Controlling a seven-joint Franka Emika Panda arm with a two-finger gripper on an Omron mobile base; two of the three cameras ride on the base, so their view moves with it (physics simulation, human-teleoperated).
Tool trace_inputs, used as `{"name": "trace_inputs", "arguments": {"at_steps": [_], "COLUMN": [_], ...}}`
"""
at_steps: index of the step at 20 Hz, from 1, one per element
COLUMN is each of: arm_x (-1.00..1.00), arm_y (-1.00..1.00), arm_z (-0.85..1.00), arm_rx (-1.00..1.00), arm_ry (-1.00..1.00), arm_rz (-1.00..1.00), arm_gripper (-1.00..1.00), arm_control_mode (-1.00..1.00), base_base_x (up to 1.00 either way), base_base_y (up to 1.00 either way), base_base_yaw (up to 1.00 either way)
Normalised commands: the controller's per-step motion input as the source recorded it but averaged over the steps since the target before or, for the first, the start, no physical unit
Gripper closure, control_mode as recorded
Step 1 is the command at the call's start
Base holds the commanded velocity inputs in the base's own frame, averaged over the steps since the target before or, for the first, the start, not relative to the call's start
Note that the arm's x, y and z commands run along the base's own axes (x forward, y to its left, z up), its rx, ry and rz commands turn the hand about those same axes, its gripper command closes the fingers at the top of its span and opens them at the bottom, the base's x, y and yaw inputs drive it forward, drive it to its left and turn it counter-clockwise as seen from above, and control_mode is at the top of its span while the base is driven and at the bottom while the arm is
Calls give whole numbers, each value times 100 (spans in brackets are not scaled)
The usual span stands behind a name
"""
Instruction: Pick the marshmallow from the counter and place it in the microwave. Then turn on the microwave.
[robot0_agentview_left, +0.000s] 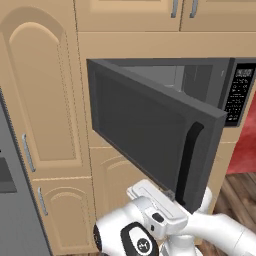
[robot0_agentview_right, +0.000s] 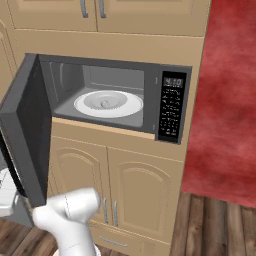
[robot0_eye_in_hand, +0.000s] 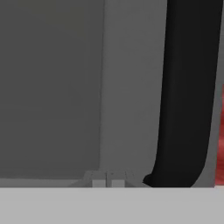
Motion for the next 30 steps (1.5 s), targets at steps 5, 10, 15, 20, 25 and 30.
{"name": "trace_inputs", "arguments": {"at_steps": [5, 10, 15, 20, 25, 30], "arm_x": [4, 6, 9, 12, 18, 18], "arm_y": [-28, -28, -27, -21, -14, -12], "arm_z": [0, 0, 0, 0, 1, 5], "arm_rx": [2, 2, 1, 0, 0, 0], "arm_ry": [0, 0, 0, 0, 0, 1], "arm_rz": [0, 0, 1, 2, 4, 4], "arm_gripper": [100, 100, 100, 100, 100, 100], "arm_control_mode": [-100, -100, -100, -100, -100, -100], "base_base_x": [0, 0, 0, 0, 0, 0], "base_base_y": [0, 0, 0, 0, 0, 0], "base_base_yaw": [0, 0, 0, 0, 0, 0]}}
